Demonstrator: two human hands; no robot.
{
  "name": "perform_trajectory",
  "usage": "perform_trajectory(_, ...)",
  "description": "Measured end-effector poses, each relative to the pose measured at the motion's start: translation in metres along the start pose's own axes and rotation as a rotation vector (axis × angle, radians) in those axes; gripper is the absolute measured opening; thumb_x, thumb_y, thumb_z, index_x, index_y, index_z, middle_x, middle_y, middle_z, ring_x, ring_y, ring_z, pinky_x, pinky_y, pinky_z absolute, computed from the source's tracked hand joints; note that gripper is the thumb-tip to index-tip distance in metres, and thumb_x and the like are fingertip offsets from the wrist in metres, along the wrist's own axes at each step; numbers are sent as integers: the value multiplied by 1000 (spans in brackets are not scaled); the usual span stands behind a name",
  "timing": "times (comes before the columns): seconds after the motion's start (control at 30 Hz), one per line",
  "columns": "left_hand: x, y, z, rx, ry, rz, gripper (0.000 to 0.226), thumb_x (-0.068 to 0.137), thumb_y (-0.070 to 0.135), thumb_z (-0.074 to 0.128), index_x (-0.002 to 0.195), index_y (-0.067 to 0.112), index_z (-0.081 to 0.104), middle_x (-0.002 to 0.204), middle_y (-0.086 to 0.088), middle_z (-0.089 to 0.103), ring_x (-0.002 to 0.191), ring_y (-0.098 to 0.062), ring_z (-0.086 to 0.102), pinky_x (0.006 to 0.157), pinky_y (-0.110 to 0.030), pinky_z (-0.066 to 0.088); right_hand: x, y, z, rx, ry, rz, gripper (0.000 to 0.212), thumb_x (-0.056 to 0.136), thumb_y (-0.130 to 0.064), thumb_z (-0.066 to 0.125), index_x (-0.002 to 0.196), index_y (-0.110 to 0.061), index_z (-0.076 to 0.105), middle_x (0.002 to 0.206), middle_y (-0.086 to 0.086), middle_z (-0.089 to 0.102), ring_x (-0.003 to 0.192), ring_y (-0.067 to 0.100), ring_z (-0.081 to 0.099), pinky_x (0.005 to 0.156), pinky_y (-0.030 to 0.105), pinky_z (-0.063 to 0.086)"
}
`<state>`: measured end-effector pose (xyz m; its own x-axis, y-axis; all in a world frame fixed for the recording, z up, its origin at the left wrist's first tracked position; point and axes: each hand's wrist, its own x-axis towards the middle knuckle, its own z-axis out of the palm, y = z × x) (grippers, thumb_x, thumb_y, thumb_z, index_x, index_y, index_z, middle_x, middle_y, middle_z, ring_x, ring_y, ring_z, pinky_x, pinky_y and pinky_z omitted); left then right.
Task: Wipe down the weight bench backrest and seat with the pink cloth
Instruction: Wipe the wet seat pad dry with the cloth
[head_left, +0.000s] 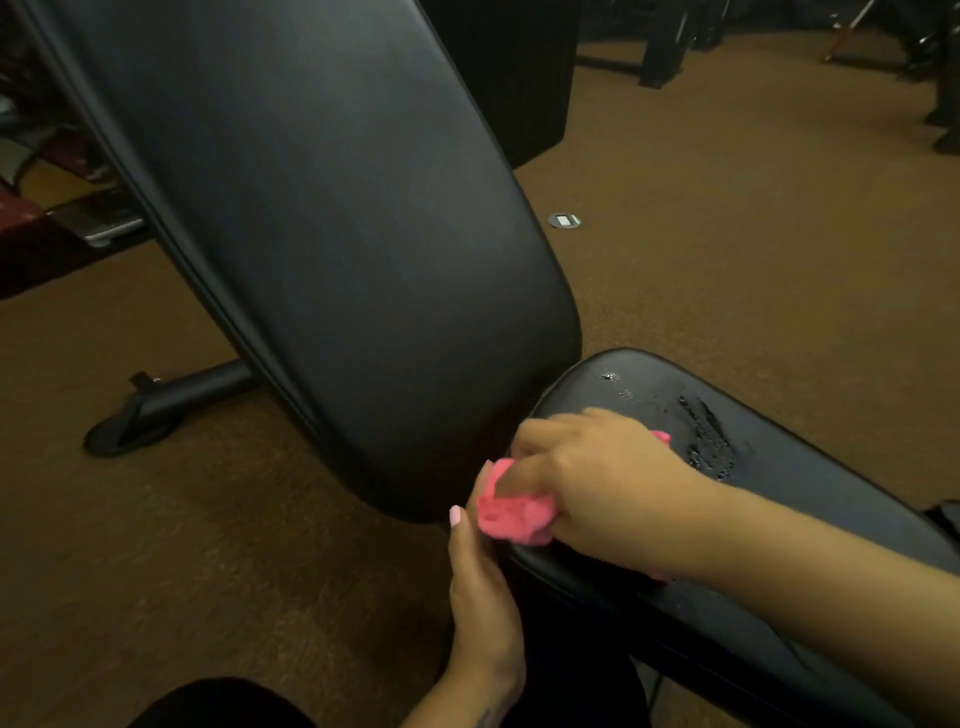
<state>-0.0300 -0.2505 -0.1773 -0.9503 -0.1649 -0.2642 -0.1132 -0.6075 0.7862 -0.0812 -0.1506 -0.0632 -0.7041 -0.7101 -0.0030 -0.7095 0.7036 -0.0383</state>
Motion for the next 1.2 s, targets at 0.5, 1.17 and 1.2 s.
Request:
perform_trajectory(0.5,1,2,2,139,-59,38,86,68,84,39,133,29,53,124,16,63,107,11,60,77,-4,46,-29,-2,2,-12,-1,44,34,68,-48,39,84,-39,68,74,-11,57,64,11,59,54,24,39)
perform_trajectory(1.17,1,-5,2,289,43,120,62,87,56,31,137,25,50,136,12,54,113,17,51,82,2,40,-22,39,-12,-37,1,232,22,78,-38,62,100,-37,66,90,-6,54,87,21,60,64,27,29)
perform_trajectory(1.2,1,-5,3,290,41,130,63,88,59,32,137,24,50,135,13,55,113,17,51,83,1,40,-12,37,-11,-69,25,255,19,78,-40,61,96,-37,66,86,-7,52,85,19,59,63,27,26)
